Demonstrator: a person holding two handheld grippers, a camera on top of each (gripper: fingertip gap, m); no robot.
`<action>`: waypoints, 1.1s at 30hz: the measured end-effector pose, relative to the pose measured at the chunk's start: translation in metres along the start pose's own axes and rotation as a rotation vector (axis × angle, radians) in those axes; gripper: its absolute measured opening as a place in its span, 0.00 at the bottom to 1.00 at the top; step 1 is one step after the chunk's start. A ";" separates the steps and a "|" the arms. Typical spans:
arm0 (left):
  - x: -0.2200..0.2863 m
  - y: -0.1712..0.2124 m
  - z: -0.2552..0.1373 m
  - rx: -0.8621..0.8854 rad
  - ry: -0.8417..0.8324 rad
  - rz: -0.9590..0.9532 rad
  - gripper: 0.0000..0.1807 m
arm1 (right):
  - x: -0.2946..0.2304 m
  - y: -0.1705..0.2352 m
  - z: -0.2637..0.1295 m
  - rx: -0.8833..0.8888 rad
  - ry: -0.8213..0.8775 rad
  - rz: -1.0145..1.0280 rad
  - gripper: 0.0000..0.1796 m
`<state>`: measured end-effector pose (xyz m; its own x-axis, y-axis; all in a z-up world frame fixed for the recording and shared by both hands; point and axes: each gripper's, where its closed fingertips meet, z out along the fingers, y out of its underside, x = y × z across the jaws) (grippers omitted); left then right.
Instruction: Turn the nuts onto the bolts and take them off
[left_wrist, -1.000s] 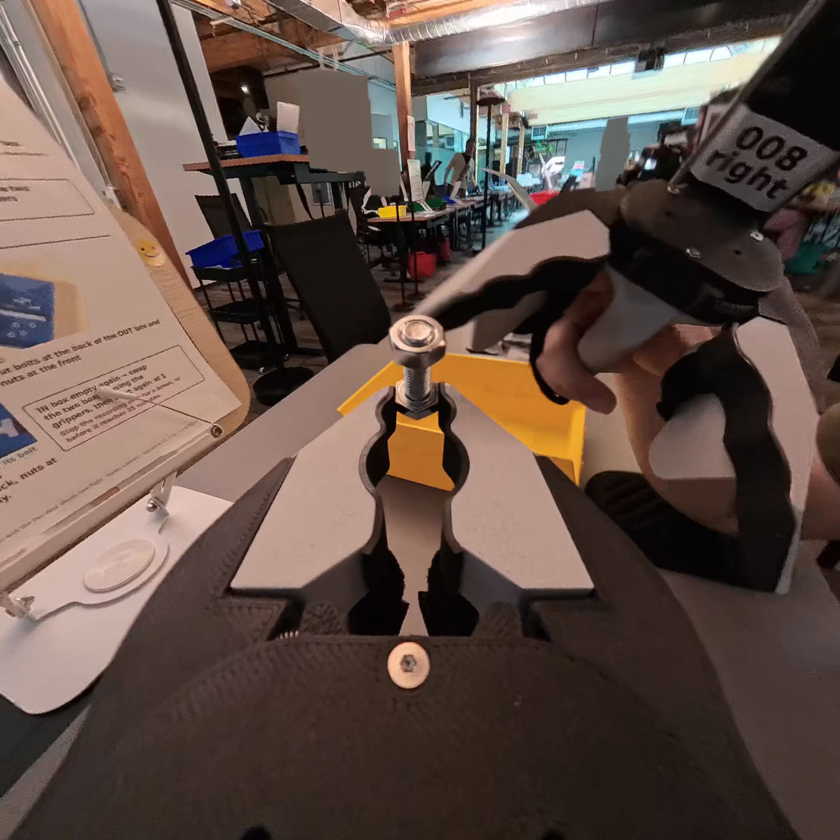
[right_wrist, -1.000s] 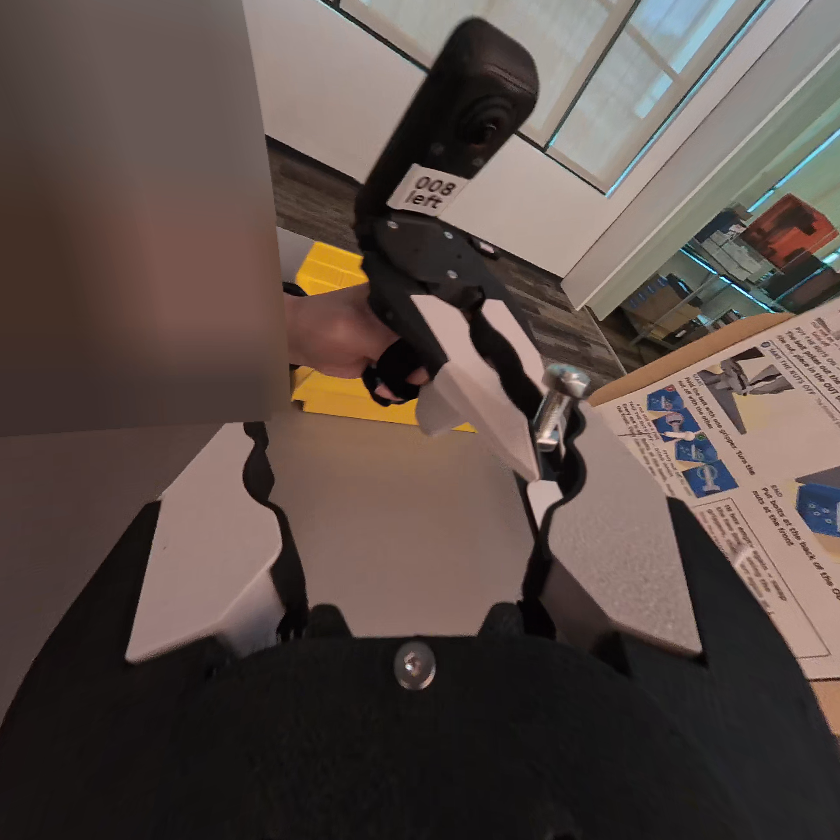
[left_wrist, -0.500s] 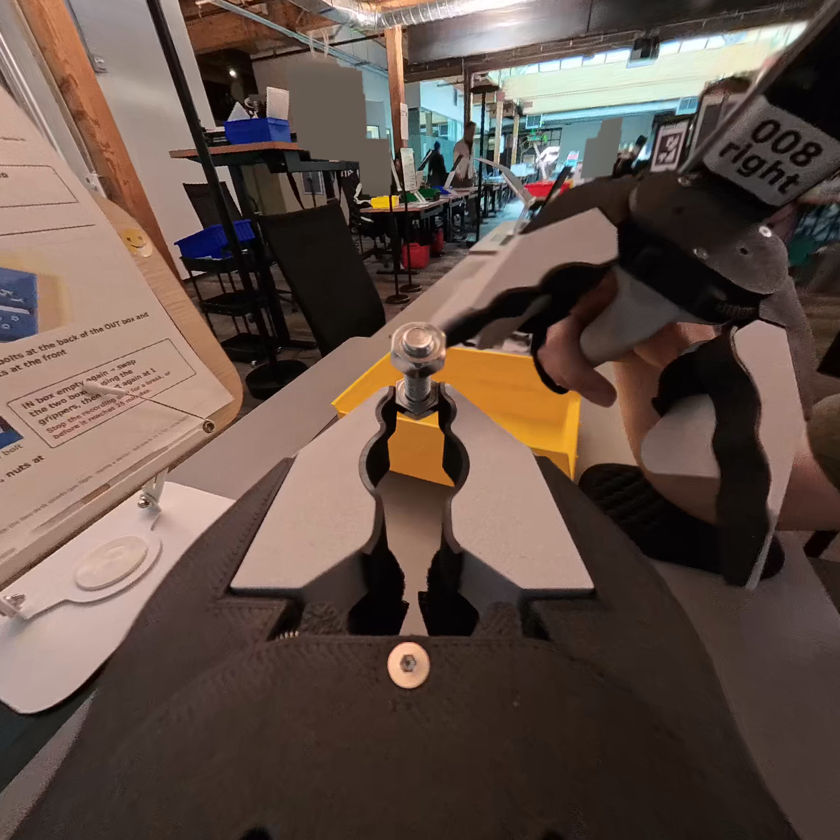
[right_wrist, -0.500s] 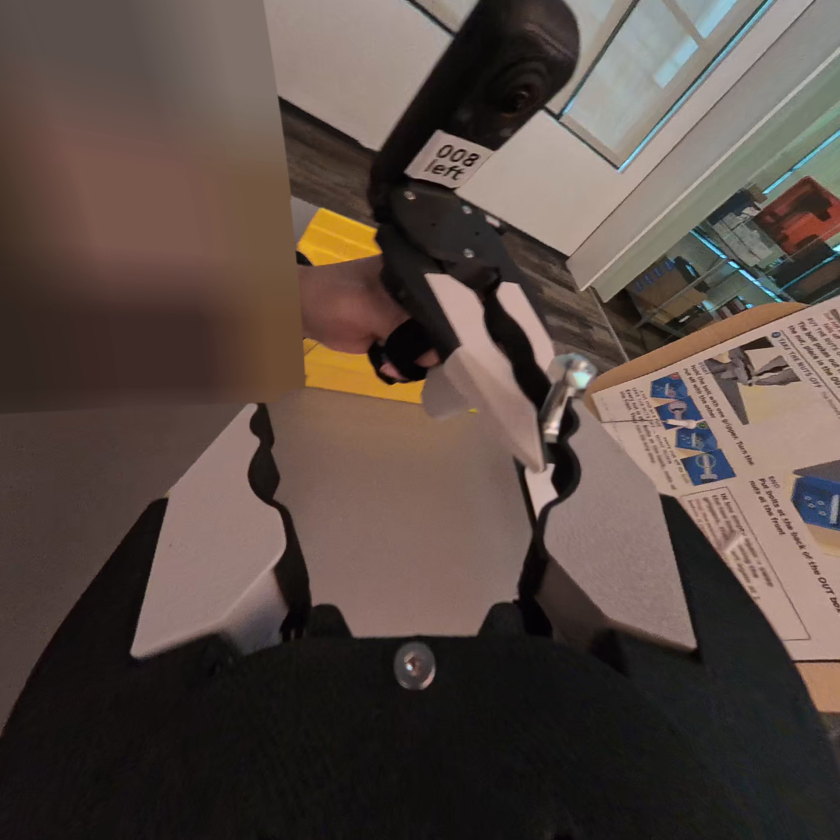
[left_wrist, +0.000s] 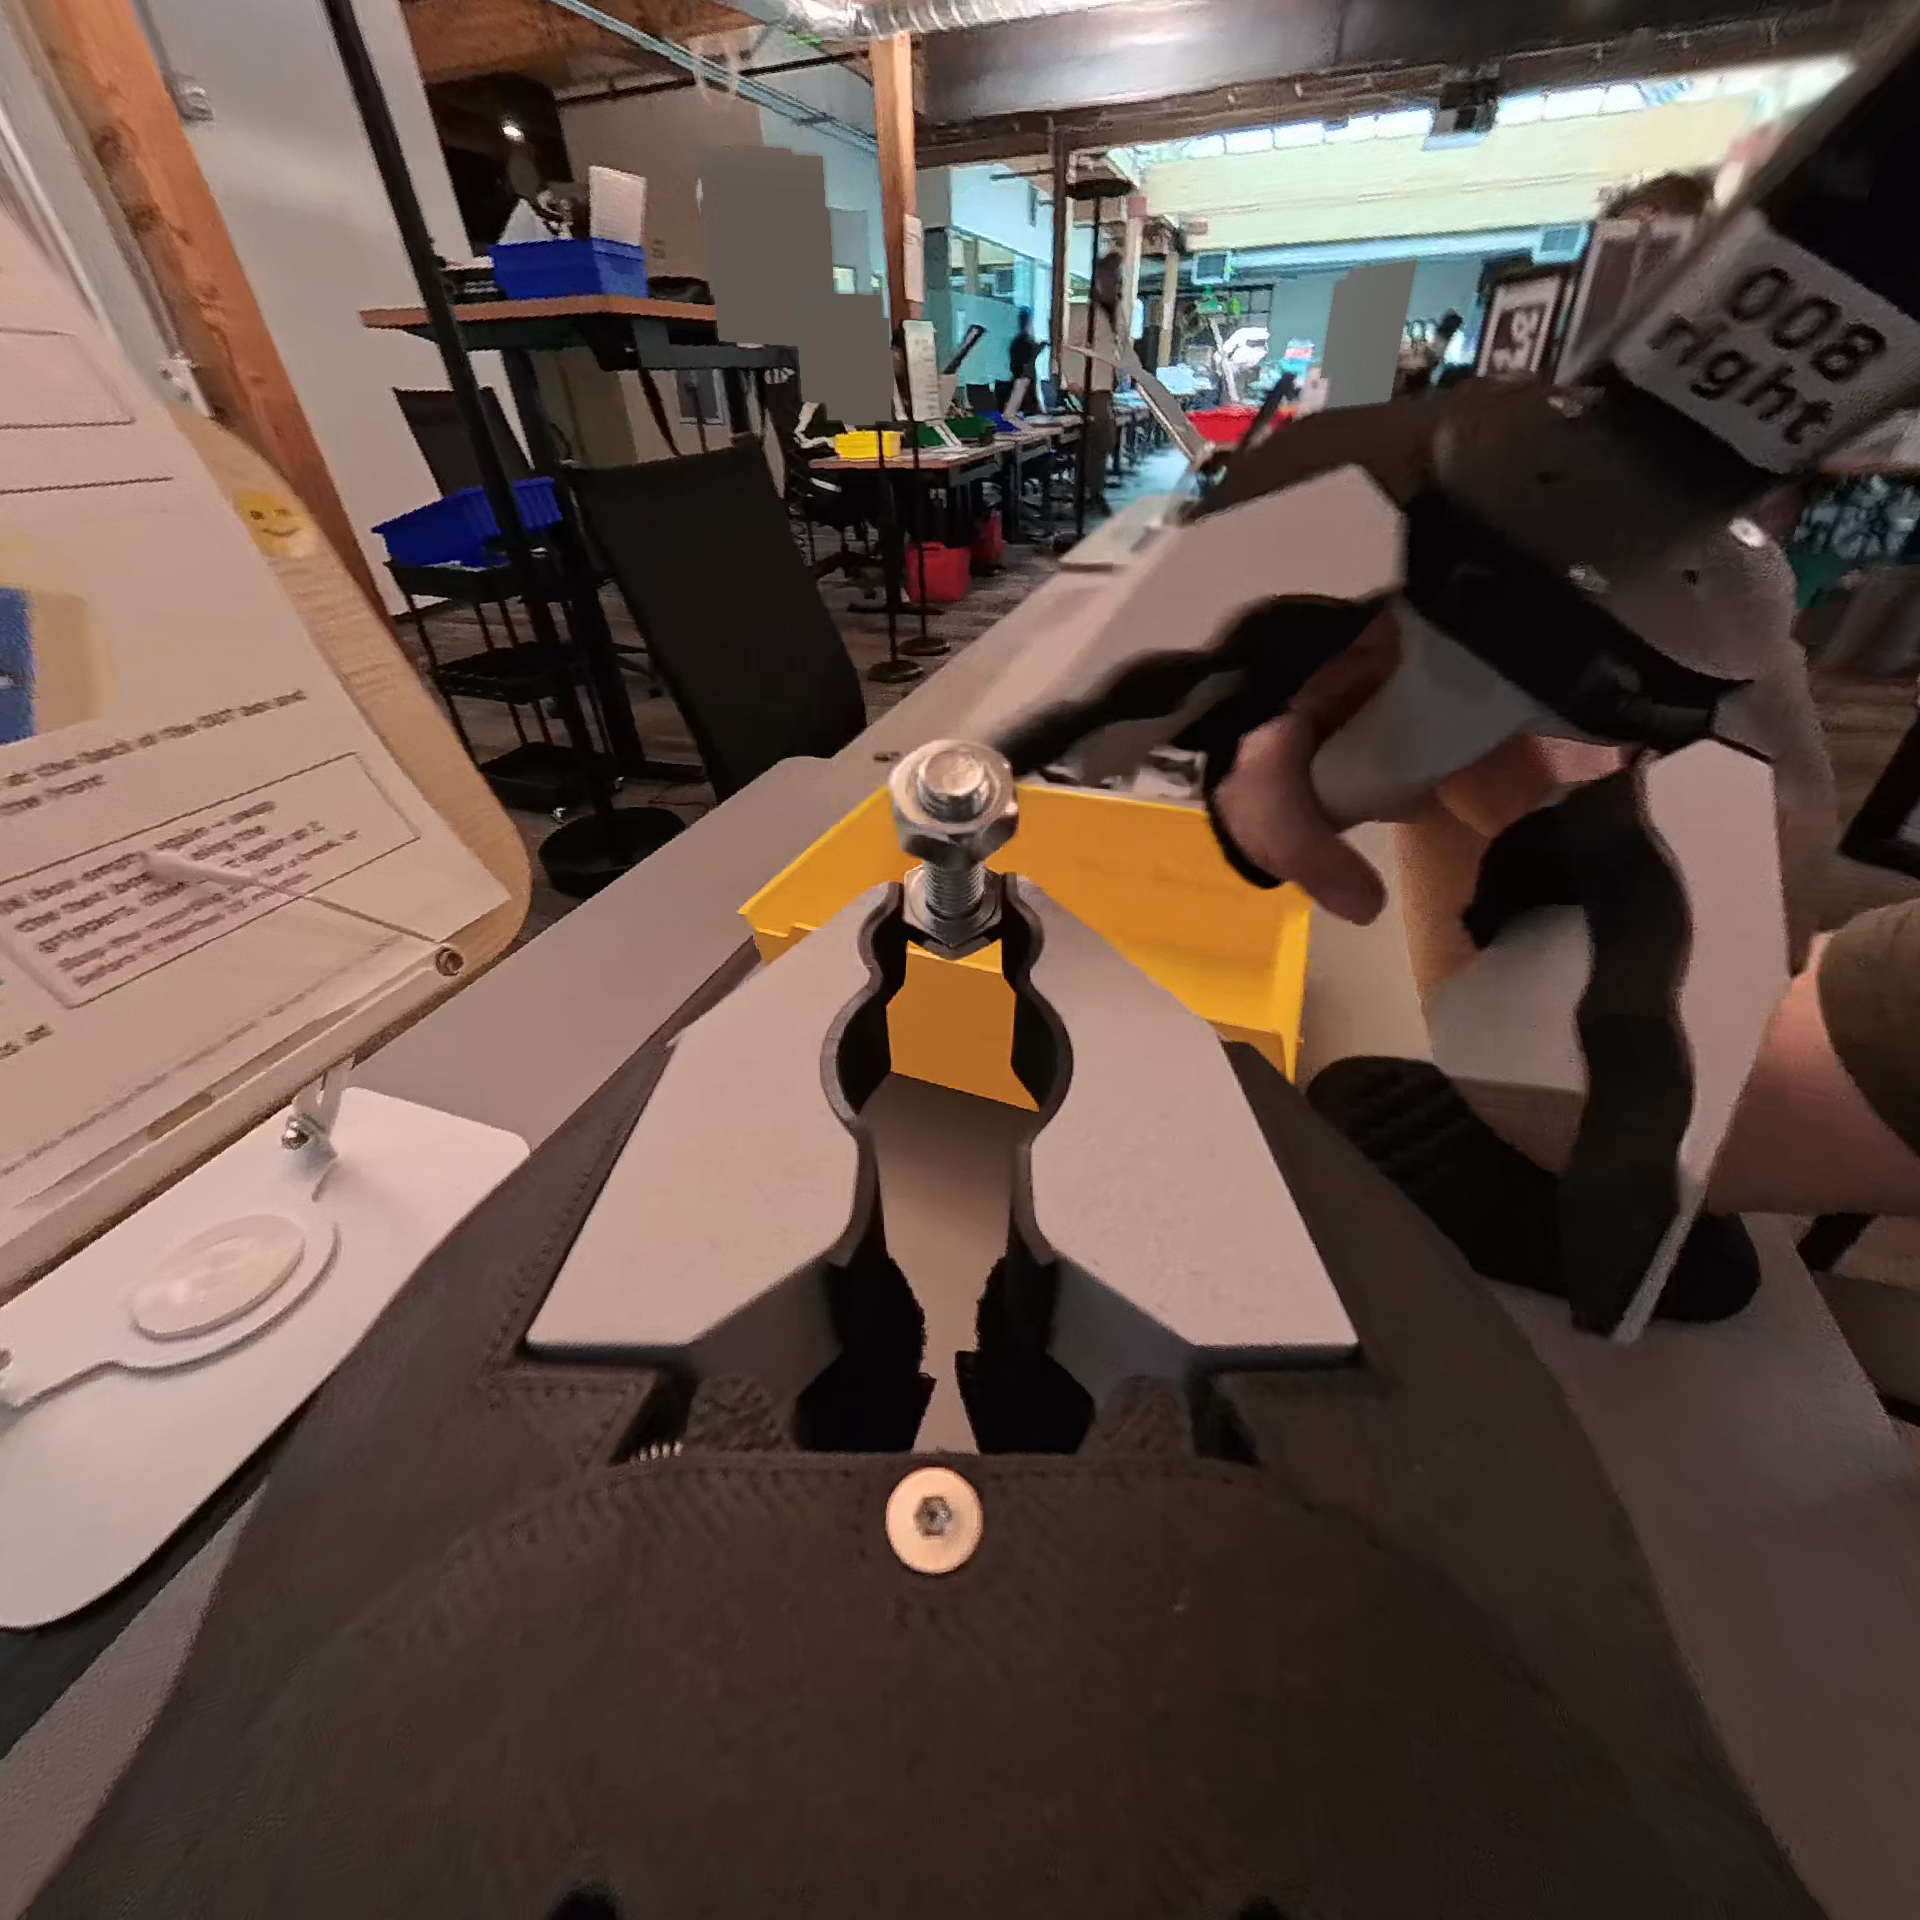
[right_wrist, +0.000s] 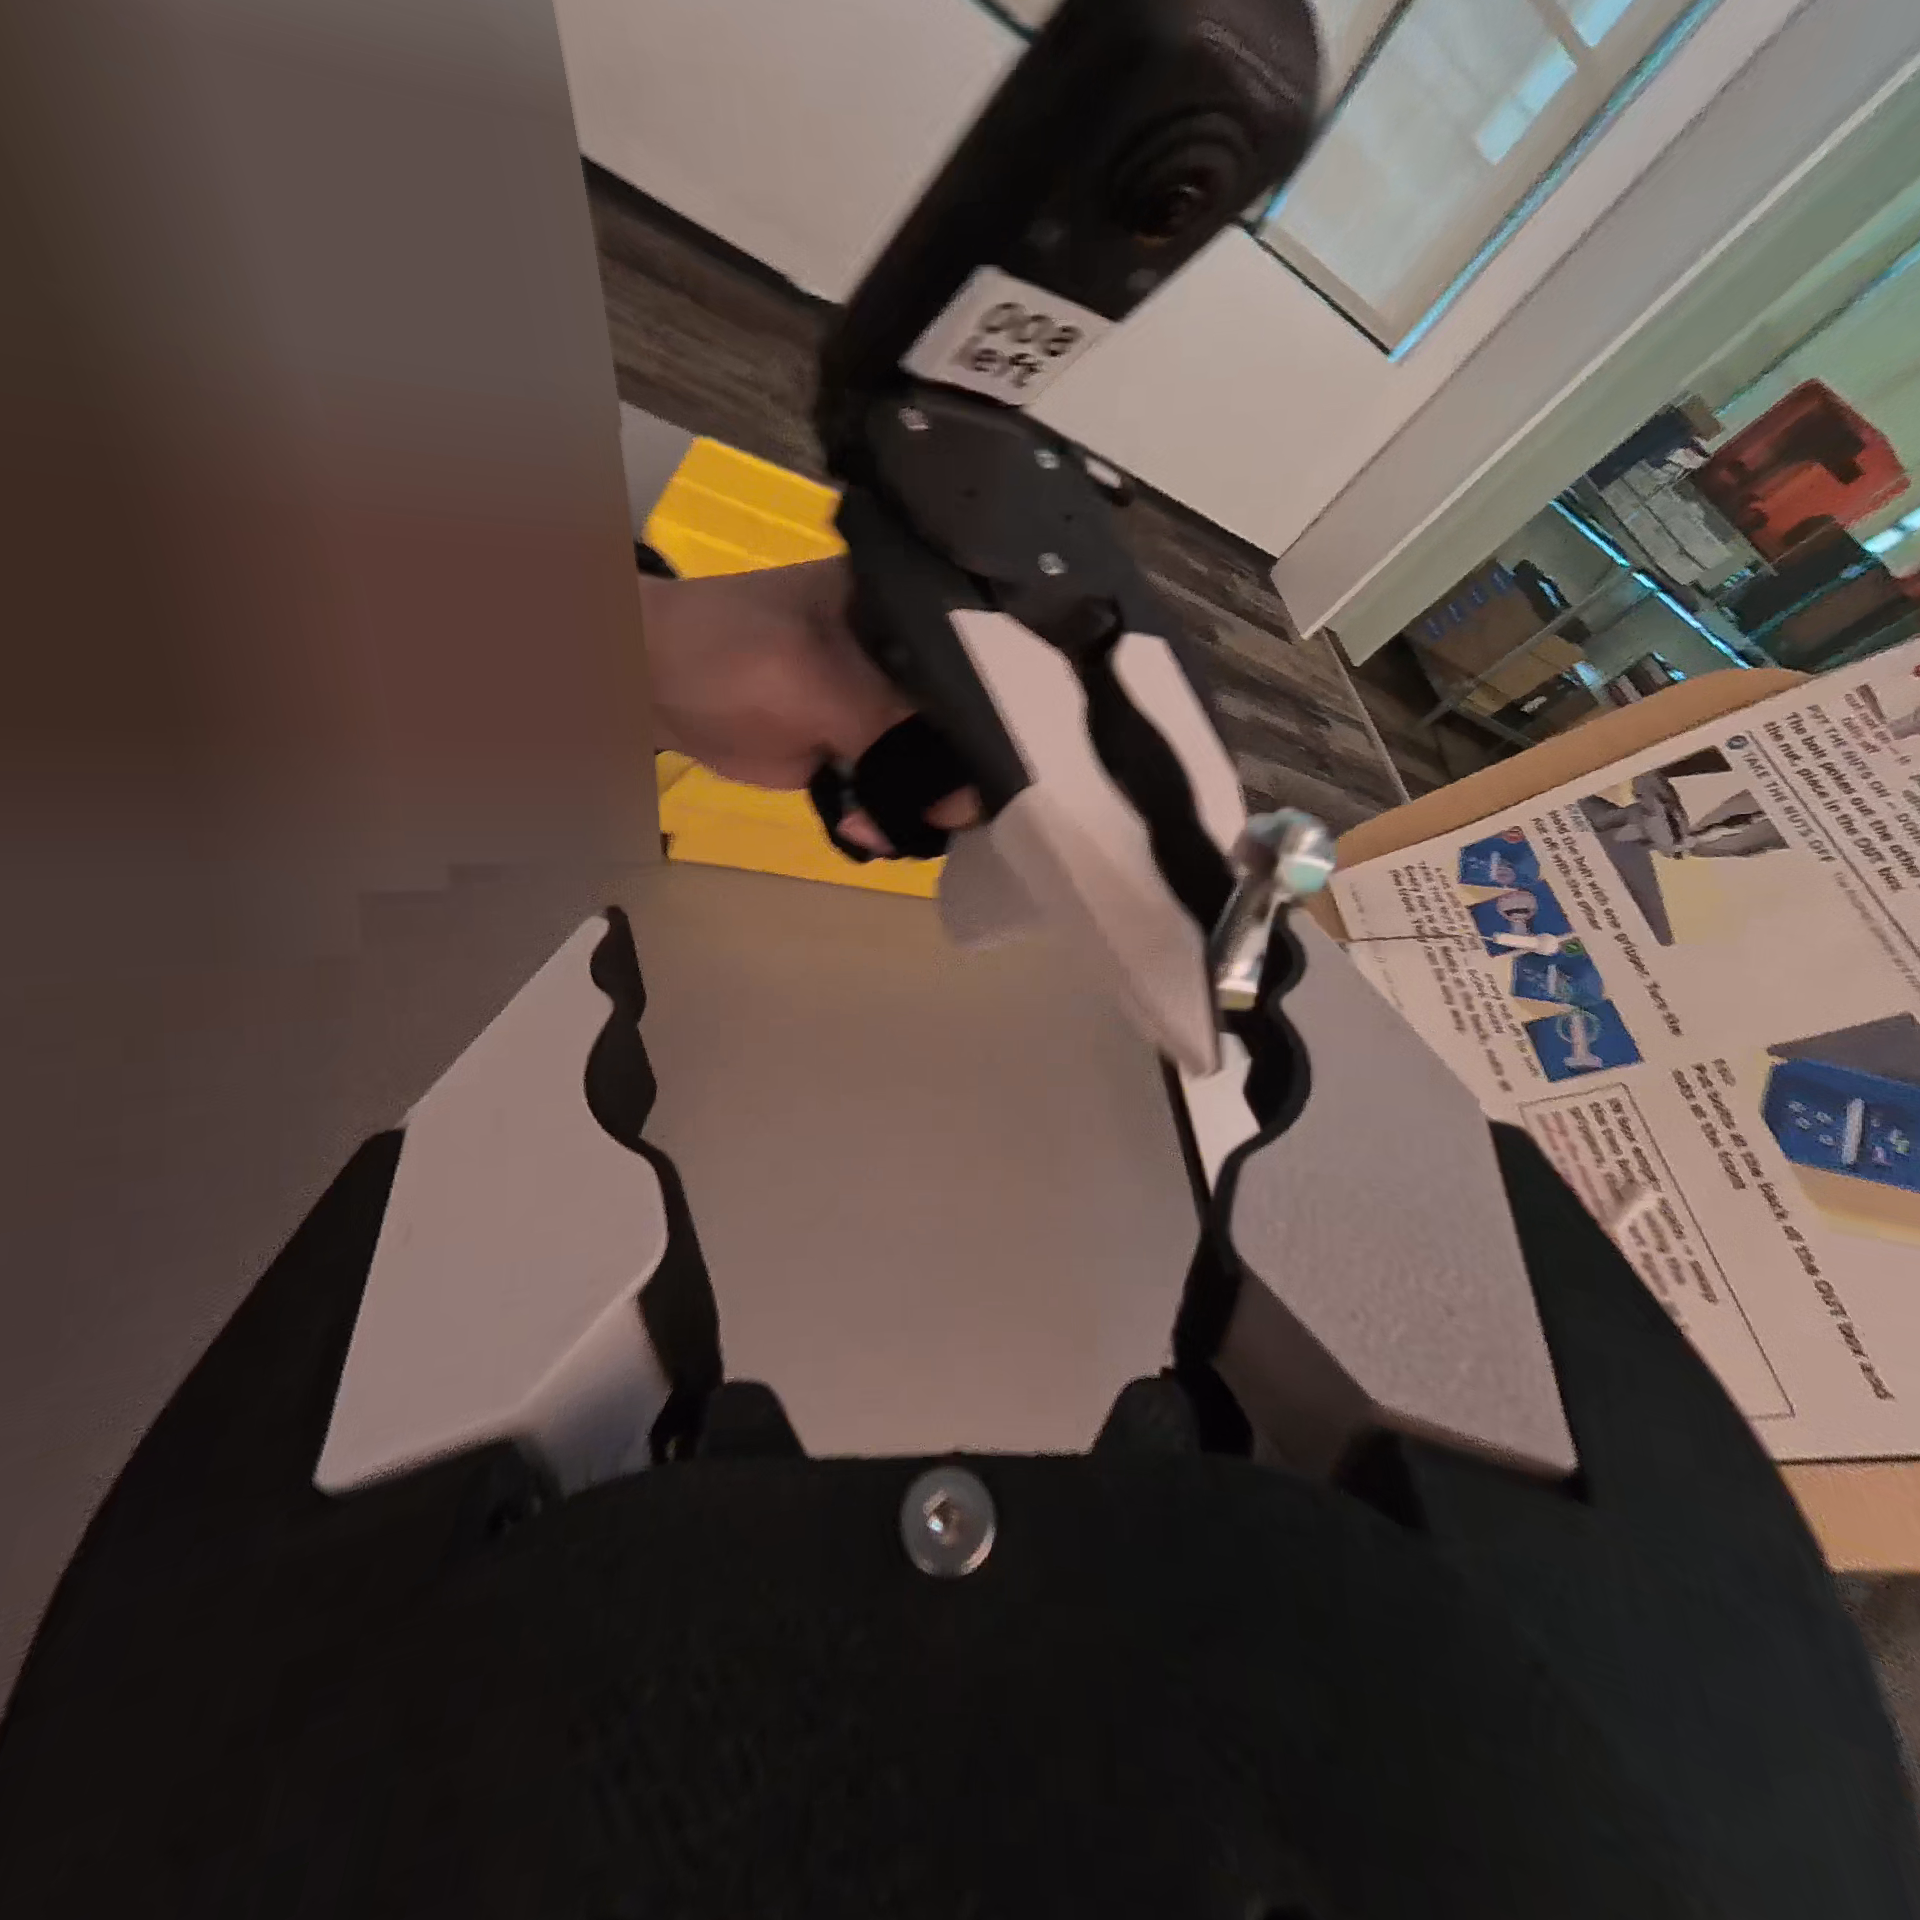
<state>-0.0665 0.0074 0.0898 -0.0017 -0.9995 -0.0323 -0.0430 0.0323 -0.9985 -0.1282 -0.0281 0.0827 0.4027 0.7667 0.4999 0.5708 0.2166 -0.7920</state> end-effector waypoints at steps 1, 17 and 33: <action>-0.004 -0.002 -0.003 0.013 -0.003 -0.023 0.09 | -0.006 -0.003 -0.006 0.010 -0.028 -0.008 0.63; -0.007 -0.002 -0.003 0.016 -0.009 -0.044 0.09 | -0.013 -0.015 -0.019 0.071 -0.107 0.075 0.52; 0.019 0.001 0.005 -0.003 0.090 -0.008 0.09 | 0.045 0.003 -0.020 0.117 0.055 0.271 0.17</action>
<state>-0.0619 -0.0117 0.0883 -0.0908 -0.9957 -0.0204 -0.0459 0.0246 -0.9986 -0.0945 -0.0053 0.1097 0.5694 0.7728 0.2803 0.3521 0.0788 -0.9326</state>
